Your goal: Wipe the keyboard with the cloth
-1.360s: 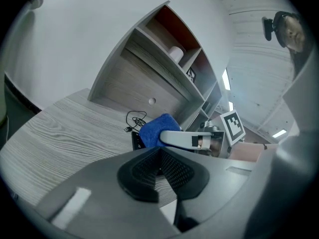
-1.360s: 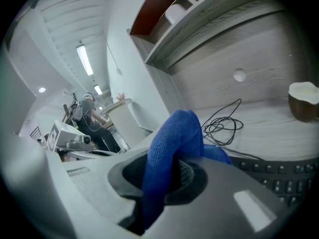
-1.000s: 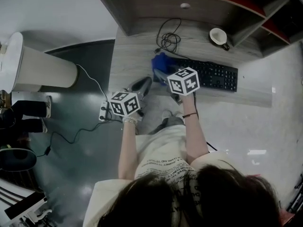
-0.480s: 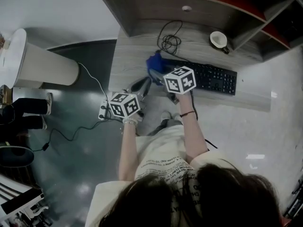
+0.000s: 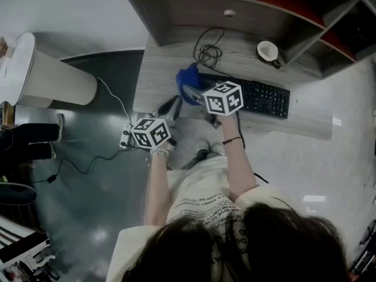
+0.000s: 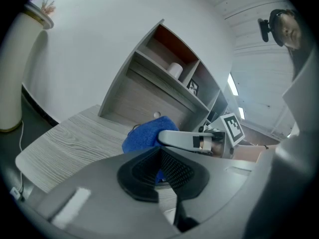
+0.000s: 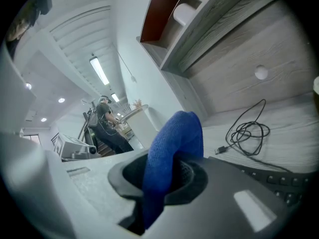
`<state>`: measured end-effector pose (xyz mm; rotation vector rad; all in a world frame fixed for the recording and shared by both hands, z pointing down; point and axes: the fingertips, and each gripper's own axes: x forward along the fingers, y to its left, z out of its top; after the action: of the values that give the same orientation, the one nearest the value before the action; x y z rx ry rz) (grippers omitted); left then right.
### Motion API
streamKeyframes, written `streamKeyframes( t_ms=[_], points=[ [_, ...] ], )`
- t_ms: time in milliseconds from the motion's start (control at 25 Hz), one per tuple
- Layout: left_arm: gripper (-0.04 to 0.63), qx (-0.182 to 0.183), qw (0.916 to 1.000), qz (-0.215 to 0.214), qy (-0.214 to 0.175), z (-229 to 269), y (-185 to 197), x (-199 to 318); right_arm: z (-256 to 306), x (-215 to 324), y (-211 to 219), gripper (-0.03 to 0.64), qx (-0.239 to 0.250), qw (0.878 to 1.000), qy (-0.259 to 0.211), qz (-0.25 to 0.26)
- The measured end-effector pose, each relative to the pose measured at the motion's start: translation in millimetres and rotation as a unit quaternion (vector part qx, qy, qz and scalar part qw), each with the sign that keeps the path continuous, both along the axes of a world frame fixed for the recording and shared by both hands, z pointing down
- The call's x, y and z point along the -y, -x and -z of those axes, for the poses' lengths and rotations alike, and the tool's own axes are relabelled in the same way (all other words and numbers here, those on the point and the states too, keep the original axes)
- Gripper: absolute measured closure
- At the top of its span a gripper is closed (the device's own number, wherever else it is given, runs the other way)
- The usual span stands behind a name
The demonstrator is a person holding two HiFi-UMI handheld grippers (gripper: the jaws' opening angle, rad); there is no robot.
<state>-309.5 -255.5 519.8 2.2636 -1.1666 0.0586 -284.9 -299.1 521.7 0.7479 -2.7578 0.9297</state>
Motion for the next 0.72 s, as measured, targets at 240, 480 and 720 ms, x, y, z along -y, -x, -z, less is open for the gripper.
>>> streamKeyframes(
  t_ms=[240, 480, 720],
  points=[
    [0.591, -0.006, 0.9997, 0.016, -0.015, 13.0, 3.7, -0.7, 17.4, -2.9, -3.6, 0.558, 0.006, 1.0, -0.026, 0.012],
    [0.591, -0.004, 0.9992, 0.017, -0.036, 29.1, 0.8, 2.3, 39.1, -1.0, -10.2, 0.558, 0.016, 0.998, -0.057, 0.01],
    [0.591, -0.005, 0.9986, 0.015, -0.051, 42.7, -2.9, 1.1, 60.7, -1.2, -21.2, 0.558, 0.027, 0.996, -0.085, -0.001]
  ],
)
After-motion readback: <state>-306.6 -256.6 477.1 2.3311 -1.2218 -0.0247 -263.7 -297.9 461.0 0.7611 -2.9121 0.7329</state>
